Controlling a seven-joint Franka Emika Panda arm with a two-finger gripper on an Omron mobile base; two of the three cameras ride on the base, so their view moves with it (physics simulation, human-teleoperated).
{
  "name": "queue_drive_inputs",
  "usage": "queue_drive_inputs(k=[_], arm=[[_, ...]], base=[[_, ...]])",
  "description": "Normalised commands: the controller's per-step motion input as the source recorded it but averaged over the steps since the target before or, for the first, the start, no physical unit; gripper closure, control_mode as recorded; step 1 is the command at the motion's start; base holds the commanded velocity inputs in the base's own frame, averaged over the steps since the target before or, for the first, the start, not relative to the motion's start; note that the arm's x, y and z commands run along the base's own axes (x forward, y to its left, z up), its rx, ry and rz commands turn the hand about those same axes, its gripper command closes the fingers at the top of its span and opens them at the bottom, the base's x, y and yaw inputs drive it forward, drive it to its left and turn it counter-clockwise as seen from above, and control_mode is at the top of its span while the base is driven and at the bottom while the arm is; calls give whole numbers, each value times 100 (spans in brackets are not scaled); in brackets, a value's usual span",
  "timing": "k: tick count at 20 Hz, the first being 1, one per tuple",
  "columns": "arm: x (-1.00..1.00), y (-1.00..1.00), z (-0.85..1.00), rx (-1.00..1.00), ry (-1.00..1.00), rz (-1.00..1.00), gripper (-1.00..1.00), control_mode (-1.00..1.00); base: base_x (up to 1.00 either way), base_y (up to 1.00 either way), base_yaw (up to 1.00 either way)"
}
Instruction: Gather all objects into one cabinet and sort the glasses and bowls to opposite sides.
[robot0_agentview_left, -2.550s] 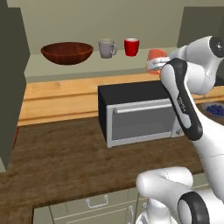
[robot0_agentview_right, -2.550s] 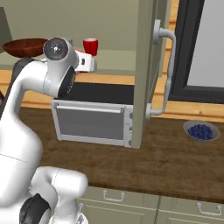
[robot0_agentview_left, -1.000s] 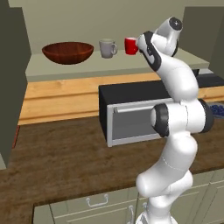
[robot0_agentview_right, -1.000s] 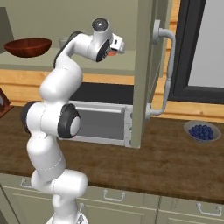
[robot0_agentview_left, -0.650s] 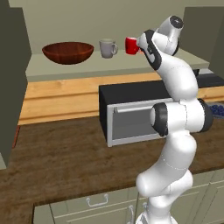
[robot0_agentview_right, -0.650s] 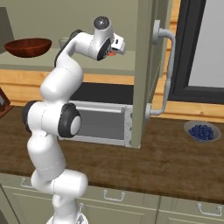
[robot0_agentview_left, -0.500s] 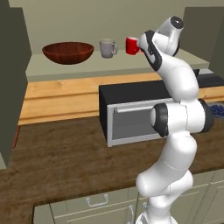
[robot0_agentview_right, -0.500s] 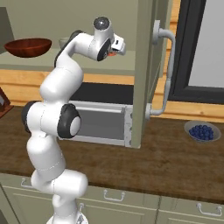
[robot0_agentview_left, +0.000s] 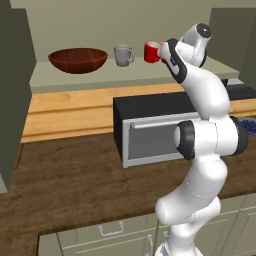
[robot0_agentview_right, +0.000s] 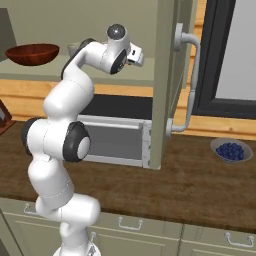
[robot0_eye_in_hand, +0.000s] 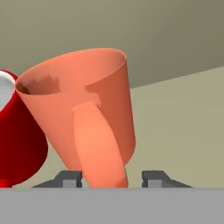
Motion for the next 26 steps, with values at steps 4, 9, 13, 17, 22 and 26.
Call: queue_drive_inputs(k=[4, 9, 13, 17, 22, 26], arm=[[30, 0, 0, 5, 0, -1, -100, -100], [3, 0, 0, 3, -1, 0, -100, -100], [-77, 0, 0, 0, -15, 0, -100, -100], [-100, 0, 0, 0, -29, 0, -100, -100], [-100, 7, -8, 0, -17, 0, -100, -100], [-100, 21, -3, 0, -14, 0, -100, -100]], base=[[0, 0, 0], [0, 0, 0], [0, 0, 0], [0, 0, 0], [0, 0, 0], [0, 0, 0]])
